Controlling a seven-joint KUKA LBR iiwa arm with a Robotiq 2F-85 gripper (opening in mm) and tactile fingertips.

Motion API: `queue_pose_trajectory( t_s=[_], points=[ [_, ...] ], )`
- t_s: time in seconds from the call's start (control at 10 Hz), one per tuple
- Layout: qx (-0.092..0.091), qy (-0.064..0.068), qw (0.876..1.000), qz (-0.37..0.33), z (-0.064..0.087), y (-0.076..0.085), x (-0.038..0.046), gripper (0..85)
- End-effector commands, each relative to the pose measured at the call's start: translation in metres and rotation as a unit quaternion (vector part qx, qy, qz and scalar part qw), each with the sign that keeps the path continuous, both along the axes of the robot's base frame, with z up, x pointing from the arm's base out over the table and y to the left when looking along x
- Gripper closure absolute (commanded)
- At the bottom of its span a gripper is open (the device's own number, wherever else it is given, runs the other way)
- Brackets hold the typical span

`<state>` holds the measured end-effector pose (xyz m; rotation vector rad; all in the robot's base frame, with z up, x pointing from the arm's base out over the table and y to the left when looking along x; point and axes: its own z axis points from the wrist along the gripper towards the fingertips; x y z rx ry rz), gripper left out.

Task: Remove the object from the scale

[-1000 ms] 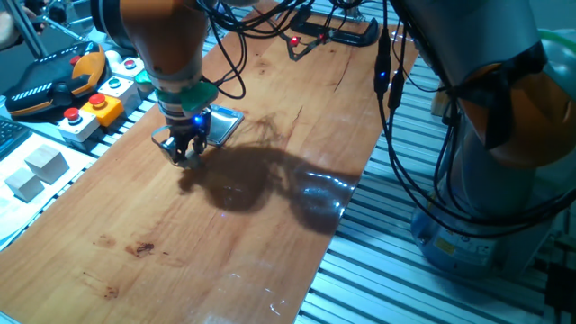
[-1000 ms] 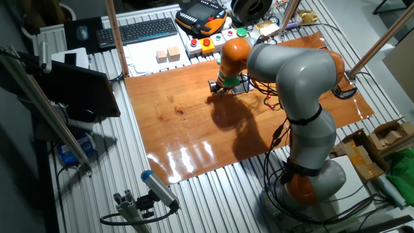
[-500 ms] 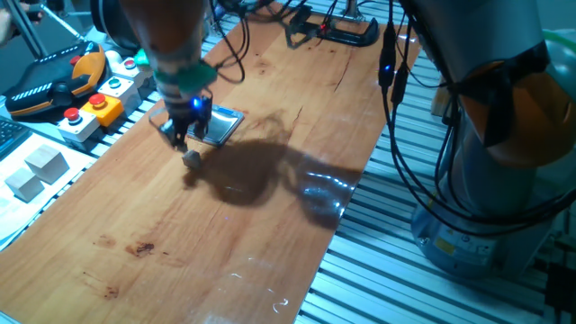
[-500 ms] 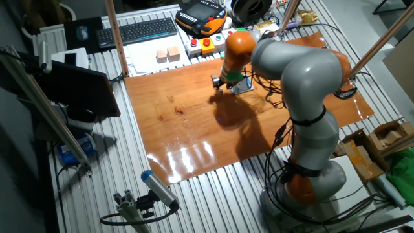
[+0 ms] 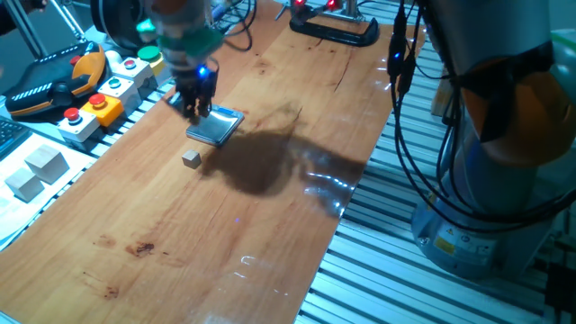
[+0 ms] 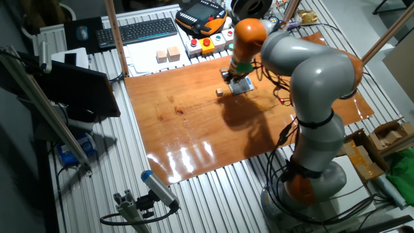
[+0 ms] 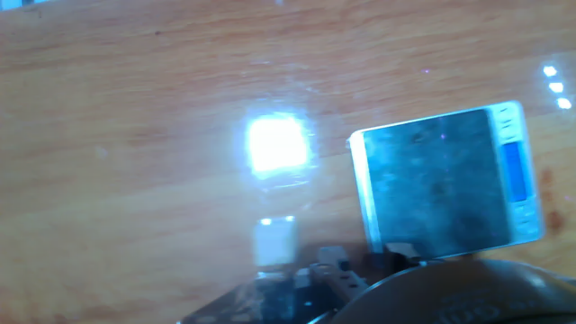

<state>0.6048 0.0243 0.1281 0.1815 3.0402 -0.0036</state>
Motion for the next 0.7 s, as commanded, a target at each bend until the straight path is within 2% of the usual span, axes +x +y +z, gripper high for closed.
queue_pose_trajectory(
  t_s=[0.0,0.1,0.3,0.6],
  points=[
    [-0.004,-0.001,1.0,0.004,0.007,-0.01,-0.0034,77.3],
    [-0.005,0.001,1.0,0.005,0.017,-0.013,-0.0069,84.3],
    [-0.008,0.005,1.0,0.006,0.036,-0.018,-0.0153,84.3],
    [-0.007,0.02,1.0,0.022,0.054,-0.029,-0.025,84.3]
  ],
)
